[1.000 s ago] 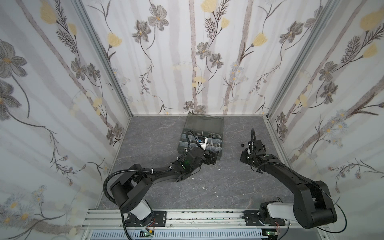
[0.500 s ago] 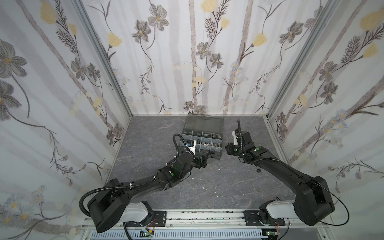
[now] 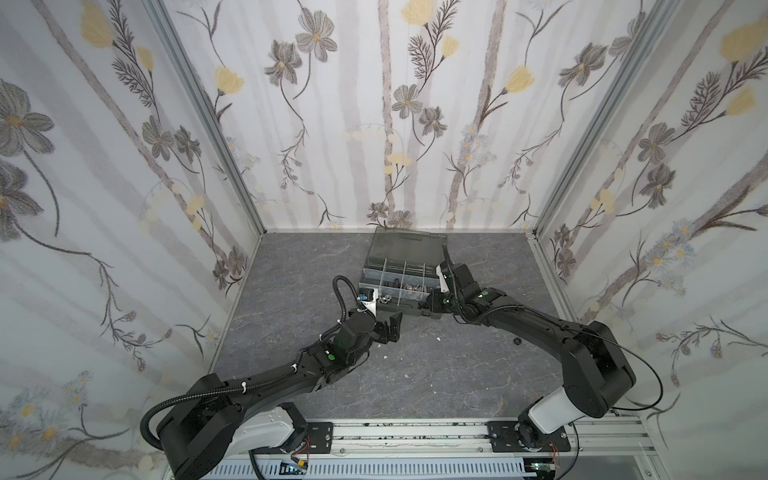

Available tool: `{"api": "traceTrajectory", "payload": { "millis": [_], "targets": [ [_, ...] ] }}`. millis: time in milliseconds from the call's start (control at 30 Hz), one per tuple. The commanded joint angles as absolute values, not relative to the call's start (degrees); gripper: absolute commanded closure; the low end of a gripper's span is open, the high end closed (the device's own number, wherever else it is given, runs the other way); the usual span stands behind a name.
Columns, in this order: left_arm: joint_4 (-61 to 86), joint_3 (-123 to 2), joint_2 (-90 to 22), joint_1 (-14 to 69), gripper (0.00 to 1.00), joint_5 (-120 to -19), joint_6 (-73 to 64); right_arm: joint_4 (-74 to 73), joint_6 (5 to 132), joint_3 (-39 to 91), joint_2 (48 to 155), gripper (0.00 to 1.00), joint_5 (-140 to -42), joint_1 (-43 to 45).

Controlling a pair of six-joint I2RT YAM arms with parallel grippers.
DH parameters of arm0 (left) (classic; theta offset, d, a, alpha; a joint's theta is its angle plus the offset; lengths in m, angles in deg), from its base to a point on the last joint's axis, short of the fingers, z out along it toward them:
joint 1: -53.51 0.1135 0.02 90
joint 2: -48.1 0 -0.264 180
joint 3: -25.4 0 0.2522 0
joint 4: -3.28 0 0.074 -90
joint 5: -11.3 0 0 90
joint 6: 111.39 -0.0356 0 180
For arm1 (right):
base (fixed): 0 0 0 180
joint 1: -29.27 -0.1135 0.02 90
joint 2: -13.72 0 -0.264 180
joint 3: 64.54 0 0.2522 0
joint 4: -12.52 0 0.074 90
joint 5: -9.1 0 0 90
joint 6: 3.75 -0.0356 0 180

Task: Sort the screws and nuts into containers
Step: 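Carry the black hex nut into the box with the right gripper and release, then move the right gripper back over the remaining black hex nuts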

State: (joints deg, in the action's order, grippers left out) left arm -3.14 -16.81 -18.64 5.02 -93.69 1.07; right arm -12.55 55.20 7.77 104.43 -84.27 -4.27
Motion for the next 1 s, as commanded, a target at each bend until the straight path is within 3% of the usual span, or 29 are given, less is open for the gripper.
{"api": "traceTrajectory", "payload": {
  "millis": [0,233,667,967],
  "targets": [
    [-2.3,-16.2,-17.9,5.3,0.00,-94.8,1.9,-9.7,54.3,8.6,106.6,0.75,-85.5,-4.5],
    [-1.7,-16.3,-17.8,5.7,0.00,-94.5,1.5,-9.8,54.5,9.7,107.4,0.65,-85.8,-4.5],
    [-1.6,-19.1,-20.2,5.7,0.00,-91.8,0.5,-12.4,56.2,9.0,102.3,0.61,-83.6,-3.1],
    [-2.5,-22.8,-25.1,5.7,0.00,-89.7,0.4,-14.6,57.9,6.6,97.3,0.60,-83.2,2.4]
  ]
}}
